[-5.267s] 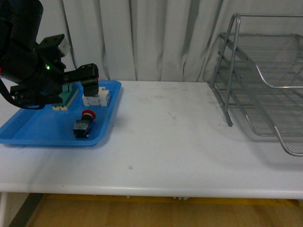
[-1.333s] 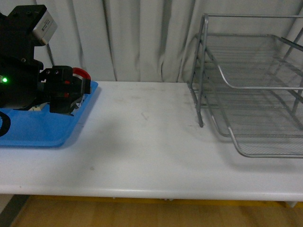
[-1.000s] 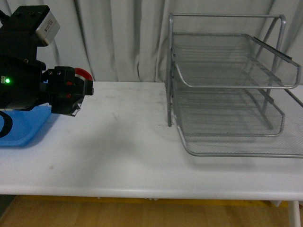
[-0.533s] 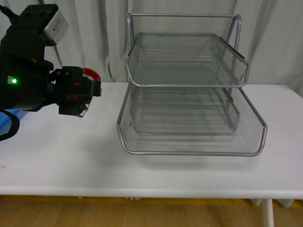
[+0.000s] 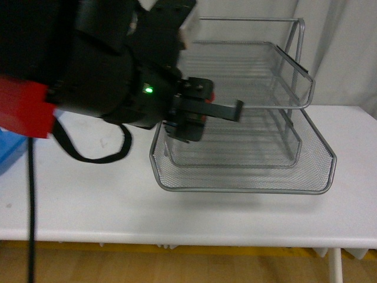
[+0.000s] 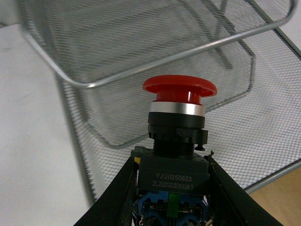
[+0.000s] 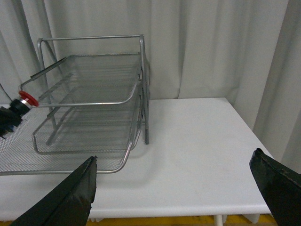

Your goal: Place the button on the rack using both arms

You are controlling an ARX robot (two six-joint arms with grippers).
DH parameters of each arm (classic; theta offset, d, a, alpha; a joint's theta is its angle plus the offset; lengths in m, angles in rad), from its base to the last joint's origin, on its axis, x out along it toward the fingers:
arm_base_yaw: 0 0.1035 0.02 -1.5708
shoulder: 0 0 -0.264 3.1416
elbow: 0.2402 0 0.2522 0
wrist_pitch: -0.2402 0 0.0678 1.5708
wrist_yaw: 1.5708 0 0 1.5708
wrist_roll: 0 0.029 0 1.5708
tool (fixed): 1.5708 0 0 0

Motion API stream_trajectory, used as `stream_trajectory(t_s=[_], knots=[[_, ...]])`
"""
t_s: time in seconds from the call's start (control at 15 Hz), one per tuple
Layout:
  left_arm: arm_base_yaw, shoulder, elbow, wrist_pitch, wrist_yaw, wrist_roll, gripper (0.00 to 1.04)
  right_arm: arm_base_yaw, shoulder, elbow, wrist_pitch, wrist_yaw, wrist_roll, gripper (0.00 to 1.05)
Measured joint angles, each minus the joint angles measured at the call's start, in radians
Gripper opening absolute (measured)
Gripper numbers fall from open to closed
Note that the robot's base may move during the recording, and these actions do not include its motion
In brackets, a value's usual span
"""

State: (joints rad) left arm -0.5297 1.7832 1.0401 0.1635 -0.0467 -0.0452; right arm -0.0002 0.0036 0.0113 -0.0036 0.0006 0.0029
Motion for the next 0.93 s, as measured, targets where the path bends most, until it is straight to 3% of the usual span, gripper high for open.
stream_trajectory(t_s=[0.33,0.93], knots=[[-0.118,0.188,0.217,-0.119,-0.044,0.019,0.36,0.000,0.000,0.000,0.000,0.000,0.000,0.98],[-0.100,0.460,0.644,-0.428,-0.065,0.001,0.36,0.000,0.000,0.000,0.000,0.000,0.000,0.98]])
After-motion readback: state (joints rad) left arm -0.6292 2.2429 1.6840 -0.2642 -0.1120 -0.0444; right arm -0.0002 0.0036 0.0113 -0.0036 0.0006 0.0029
